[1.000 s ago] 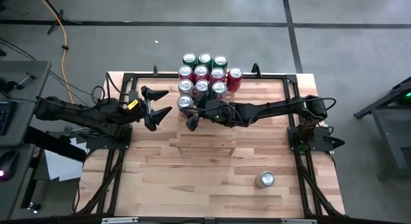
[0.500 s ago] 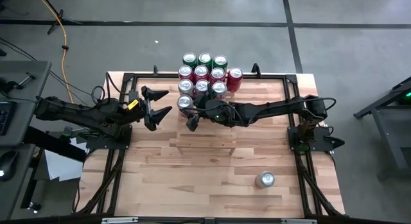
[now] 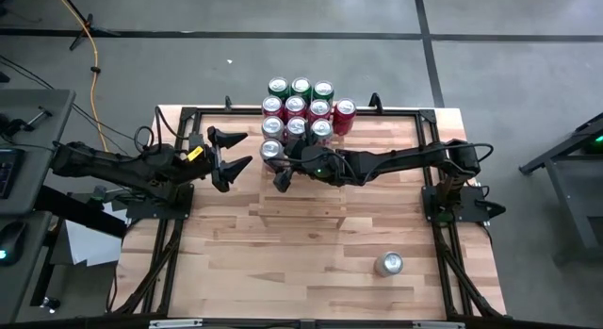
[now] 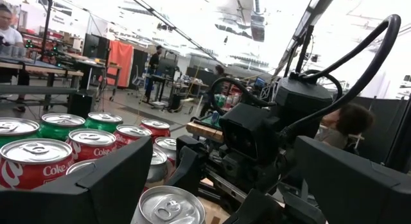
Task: Place canned beverage on shelf
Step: Put the top pink soda can on the shelf, then adjust the soda cans on the shelf
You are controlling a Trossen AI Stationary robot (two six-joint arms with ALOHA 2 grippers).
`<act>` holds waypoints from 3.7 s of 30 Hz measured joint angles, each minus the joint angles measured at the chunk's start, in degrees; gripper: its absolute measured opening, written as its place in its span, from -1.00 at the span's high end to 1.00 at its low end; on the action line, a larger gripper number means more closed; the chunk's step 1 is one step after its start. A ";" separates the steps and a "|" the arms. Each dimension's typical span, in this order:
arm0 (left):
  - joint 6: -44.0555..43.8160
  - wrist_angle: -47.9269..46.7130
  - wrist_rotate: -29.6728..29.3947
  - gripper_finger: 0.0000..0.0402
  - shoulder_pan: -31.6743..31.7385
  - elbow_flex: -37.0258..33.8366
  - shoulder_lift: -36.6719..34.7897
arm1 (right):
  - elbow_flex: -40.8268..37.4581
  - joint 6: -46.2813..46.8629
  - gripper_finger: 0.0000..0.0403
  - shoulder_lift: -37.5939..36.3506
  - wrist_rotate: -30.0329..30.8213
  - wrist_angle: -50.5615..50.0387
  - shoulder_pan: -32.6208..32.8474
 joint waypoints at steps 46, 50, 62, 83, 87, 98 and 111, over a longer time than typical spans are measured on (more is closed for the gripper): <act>0.02 0.04 -0.02 -0.85 0.00 0.00 -0.02 | 0.12 -5.07 -0.97 -1.89 0.28 -1.46 0.58; 0.02 0.08 -0.02 -0.85 -0.01 0.00 -0.02 | 0.17 -8.92 -0.97 -3.65 0.24 -1.83 1.14; 0.02 0.08 -0.02 -0.85 -0.02 0.00 0.00 | 0.17 -6.63 -0.97 -11.45 0.18 -10.93 4.49; -2.48 0.01 -1.29 -0.85 -0.02 0.00 -0.02 | -6.82 22.58 -0.26 -28.41 10.53 -62.01 9.29; -2.49 0.04 -1.29 -0.85 -0.02 0.00 -0.02 | -17.24 24.14 0.53 -29.44 10.15 -53.00 7.44; -2.54 0.09 -1.29 -0.85 0.00 0.00 -0.02 | -22.16 26.59 0.98 -29.79 18.28 -33.35 0.51; -2.51 0.06 -1.29 -0.85 -0.01 0.00 -0.02 | -22.16 23.78 1.00 -29.79 13.16 -25.97 -3.17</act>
